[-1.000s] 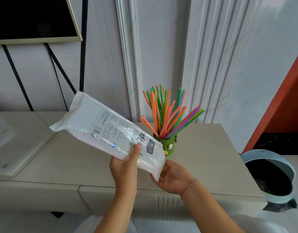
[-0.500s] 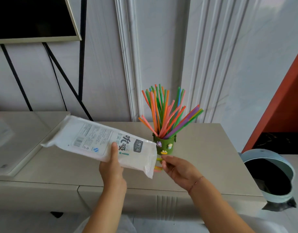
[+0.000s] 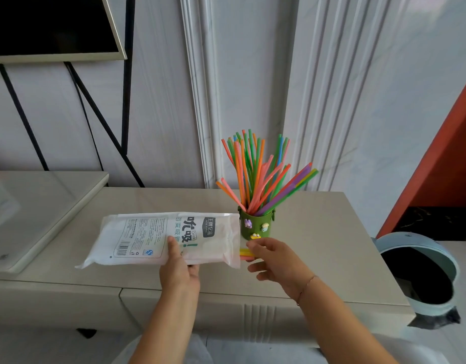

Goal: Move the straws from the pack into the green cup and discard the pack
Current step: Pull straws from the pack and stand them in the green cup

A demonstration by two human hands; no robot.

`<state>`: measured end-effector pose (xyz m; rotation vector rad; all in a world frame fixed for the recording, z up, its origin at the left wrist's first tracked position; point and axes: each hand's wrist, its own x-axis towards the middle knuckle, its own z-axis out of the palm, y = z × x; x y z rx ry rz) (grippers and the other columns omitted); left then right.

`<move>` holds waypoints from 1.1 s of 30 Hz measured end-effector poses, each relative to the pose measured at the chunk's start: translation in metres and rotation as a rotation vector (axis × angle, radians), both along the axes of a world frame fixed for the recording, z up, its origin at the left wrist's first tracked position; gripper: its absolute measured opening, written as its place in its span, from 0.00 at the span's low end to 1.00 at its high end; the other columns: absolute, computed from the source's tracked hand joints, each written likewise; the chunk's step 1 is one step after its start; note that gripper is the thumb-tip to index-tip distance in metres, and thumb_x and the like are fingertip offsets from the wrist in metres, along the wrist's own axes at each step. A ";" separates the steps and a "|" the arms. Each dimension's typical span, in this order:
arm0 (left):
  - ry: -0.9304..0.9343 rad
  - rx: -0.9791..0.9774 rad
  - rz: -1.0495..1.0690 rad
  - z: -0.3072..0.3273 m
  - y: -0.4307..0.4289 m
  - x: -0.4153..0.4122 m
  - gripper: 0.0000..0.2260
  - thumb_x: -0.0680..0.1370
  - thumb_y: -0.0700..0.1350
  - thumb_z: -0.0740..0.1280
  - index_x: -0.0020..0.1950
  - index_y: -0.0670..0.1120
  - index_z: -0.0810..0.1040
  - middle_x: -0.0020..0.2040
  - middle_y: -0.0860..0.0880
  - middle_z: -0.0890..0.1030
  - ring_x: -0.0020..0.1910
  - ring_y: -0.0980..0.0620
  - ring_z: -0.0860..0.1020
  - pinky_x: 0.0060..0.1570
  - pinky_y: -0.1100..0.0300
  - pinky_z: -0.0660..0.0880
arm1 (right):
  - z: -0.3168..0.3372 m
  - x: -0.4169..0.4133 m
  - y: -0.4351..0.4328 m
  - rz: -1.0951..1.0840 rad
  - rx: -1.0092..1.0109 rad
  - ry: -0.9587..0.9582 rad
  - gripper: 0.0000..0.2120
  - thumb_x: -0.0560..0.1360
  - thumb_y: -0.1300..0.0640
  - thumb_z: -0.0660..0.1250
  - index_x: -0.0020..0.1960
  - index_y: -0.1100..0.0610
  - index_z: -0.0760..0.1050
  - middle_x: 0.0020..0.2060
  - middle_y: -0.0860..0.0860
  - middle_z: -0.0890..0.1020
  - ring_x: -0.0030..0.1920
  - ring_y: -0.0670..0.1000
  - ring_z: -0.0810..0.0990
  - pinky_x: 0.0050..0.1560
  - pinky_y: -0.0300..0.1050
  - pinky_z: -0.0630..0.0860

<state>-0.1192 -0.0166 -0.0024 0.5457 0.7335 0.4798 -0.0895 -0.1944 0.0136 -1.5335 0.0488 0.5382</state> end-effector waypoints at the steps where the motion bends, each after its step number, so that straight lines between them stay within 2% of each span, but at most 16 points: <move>1: 0.001 -0.006 -0.002 0.000 0.000 0.001 0.06 0.76 0.48 0.69 0.49 0.47 0.76 0.49 0.50 0.83 0.46 0.54 0.82 0.44 0.57 0.79 | 0.000 0.000 0.001 -0.004 0.028 -0.019 0.07 0.76 0.59 0.66 0.51 0.62 0.78 0.40 0.57 0.82 0.32 0.49 0.78 0.31 0.39 0.76; 4: 0.007 -0.006 -0.032 -0.001 -0.001 0.000 0.07 0.75 0.48 0.71 0.48 0.47 0.77 0.47 0.50 0.83 0.45 0.54 0.82 0.46 0.55 0.79 | 0.001 0.002 0.000 -0.049 0.094 -0.058 0.03 0.73 0.66 0.68 0.45 0.66 0.80 0.35 0.58 0.82 0.28 0.47 0.77 0.32 0.37 0.77; 8: 0.008 -0.008 -0.078 -0.004 0.009 -0.001 0.07 0.74 0.44 0.72 0.50 0.47 0.78 0.49 0.49 0.83 0.48 0.52 0.82 0.43 0.55 0.79 | 0.008 0.014 -0.016 -0.130 0.176 -0.064 0.02 0.72 0.69 0.68 0.42 0.67 0.79 0.31 0.59 0.79 0.27 0.47 0.77 0.29 0.36 0.76; 12: 0.007 -0.024 -0.113 -0.006 0.012 -0.001 0.11 0.74 0.40 0.71 0.55 0.46 0.78 0.51 0.49 0.83 0.48 0.54 0.82 0.38 0.58 0.82 | 0.011 0.025 -0.032 -0.221 0.338 -0.024 0.03 0.73 0.67 0.67 0.42 0.66 0.78 0.28 0.56 0.78 0.26 0.46 0.77 0.29 0.35 0.77; 14: -0.001 -0.028 -0.116 -0.007 0.009 0.000 0.10 0.74 0.39 0.71 0.54 0.46 0.78 0.51 0.50 0.83 0.47 0.54 0.82 0.36 0.59 0.82 | 0.008 0.027 -0.033 -0.261 0.407 0.018 0.03 0.74 0.66 0.66 0.43 0.65 0.78 0.26 0.54 0.78 0.26 0.46 0.77 0.29 0.35 0.77; 17: -0.002 -0.030 -0.108 -0.009 0.005 0.000 0.08 0.73 0.39 0.72 0.51 0.47 0.78 0.49 0.50 0.84 0.46 0.54 0.82 0.37 0.58 0.82 | 0.003 0.026 -0.029 -0.346 0.538 0.071 0.04 0.76 0.65 0.65 0.44 0.64 0.77 0.26 0.53 0.77 0.25 0.45 0.76 0.27 0.34 0.76; 19: 0.001 -0.026 -0.105 -0.009 0.003 0.000 0.08 0.73 0.38 0.72 0.50 0.47 0.78 0.47 0.50 0.84 0.45 0.54 0.83 0.41 0.56 0.81 | 0.001 0.024 -0.026 -0.374 0.591 0.087 0.04 0.76 0.63 0.65 0.44 0.63 0.77 0.28 0.53 0.76 0.26 0.45 0.76 0.28 0.34 0.76; 22: 0.008 -0.018 -0.096 -0.009 0.001 0.000 0.07 0.73 0.38 0.72 0.48 0.47 0.78 0.46 0.50 0.84 0.42 0.55 0.83 0.46 0.55 0.80 | 0.000 0.020 -0.018 -0.408 0.576 0.080 0.09 0.77 0.55 0.64 0.45 0.61 0.77 0.30 0.53 0.77 0.28 0.47 0.75 0.29 0.38 0.76; 24: 0.013 -0.020 -0.093 -0.010 0.001 0.001 0.07 0.73 0.38 0.72 0.48 0.47 0.78 0.46 0.50 0.84 0.40 0.56 0.83 0.41 0.56 0.80 | 0.000 0.020 -0.014 -0.495 0.534 0.067 0.13 0.79 0.50 0.59 0.48 0.59 0.75 0.32 0.53 0.77 0.29 0.49 0.74 0.30 0.42 0.73; 26: 0.012 -0.019 -0.088 -0.011 0.001 0.001 0.08 0.73 0.39 0.72 0.49 0.47 0.78 0.46 0.50 0.84 0.38 0.56 0.83 0.35 0.59 0.81 | 0.001 0.020 -0.013 -0.563 0.439 0.007 0.12 0.80 0.50 0.56 0.53 0.57 0.72 0.38 0.55 0.76 0.29 0.50 0.72 0.31 0.44 0.70; 28: 0.010 -0.015 -0.089 -0.012 0.001 0.000 0.08 0.73 0.39 0.72 0.50 0.47 0.78 0.46 0.50 0.84 0.36 0.57 0.84 0.31 0.61 0.81 | 0.001 0.021 -0.013 -0.575 0.323 -0.070 0.10 0.80 0.53 0.55 0.53 0.55 0.72 0.40 0.57 0.77 0.29 0.51 0.72 0.30 0.44 0.70; 31: 0.004 -0.010 -0.093 -0.011 0.001 0.000 0.08 0.74 0.39 0.72 0.51 0.48 0.78 0.46 0.50 0.84 0.36 0.57 0.84 0.32 0.60 0.80 | 0.001 0.018 -0.011 -0.530 0.211 -0.131 0.13 0.80 0.57 0.54 0.48 0.58 0.77 0.36 0.57 0.78 0.27 0.49 0.74 0.29 0.43 0.70; 33: -0.004 -0.002 -0.107 -0.010 -0.001 0.000 0.08 0.74 0.40 0.72 0.51 0.48 0.78 0.46 0.50 0.84 0.36 0.57 0.84 0.34 0.60 0.80 | -0.001 0.016 -0.009 -0.490 0.171 -0.125 0.18 0.81 0.53 0.54 0.46 0.60 0.79 0.33 0.55 0.79 0.28 0.48 0.75 0.31 0.43 0.71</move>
